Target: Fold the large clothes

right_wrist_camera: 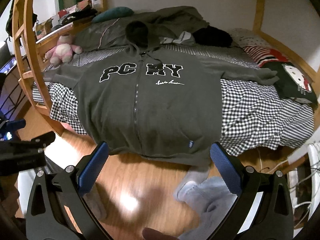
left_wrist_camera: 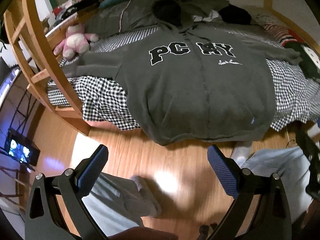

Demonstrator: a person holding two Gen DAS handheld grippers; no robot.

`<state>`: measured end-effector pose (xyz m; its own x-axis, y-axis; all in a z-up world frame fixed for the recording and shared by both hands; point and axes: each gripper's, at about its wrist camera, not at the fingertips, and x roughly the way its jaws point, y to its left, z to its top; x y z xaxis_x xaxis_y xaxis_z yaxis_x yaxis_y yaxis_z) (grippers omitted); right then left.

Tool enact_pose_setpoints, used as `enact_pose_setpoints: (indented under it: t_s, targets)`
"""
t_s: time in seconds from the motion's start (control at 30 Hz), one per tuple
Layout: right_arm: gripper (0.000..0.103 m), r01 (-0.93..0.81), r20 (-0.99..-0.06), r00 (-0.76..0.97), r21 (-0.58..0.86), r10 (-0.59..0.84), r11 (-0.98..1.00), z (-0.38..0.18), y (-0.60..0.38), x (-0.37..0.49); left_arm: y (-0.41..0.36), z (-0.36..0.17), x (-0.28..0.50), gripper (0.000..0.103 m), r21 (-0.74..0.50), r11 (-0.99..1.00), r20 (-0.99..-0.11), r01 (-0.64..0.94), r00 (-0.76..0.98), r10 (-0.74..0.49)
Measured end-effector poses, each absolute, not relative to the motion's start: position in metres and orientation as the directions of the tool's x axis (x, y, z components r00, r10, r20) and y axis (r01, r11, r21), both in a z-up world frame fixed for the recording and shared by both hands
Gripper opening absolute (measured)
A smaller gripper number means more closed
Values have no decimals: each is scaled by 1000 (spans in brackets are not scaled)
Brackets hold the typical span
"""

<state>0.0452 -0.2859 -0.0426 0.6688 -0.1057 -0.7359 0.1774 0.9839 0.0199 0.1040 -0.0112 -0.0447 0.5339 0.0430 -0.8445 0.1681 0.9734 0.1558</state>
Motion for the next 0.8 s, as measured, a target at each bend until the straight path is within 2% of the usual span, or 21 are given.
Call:
enact_pose_setpoints:
  t_s: [0.33, 0.57, 0.67, 0.8]
  targets:
    - [100, 41, -717, 696, -2, -30, 999, -29, -285, 136, 32, -49, 205, 97, 45, 998, -845, -36, 532, 58]
    - [100, -62, -740, 672, -38, 13, 997, -57, -263, 218, 104, -77, 303, 97, -95, 965, -801, -245, 594, 72]
    - [100, -85, -769, 639, -54, 13, 995, -72, -250, 254, 139, -101, 353, 97, -204, 944, -788, -261, 616, 0]
    - [100, -129, -790, 613, -99, 1, 987, -85, -229, 291, 189, -132, 407, 97, -460, 850, -712, -255, 678, -182]
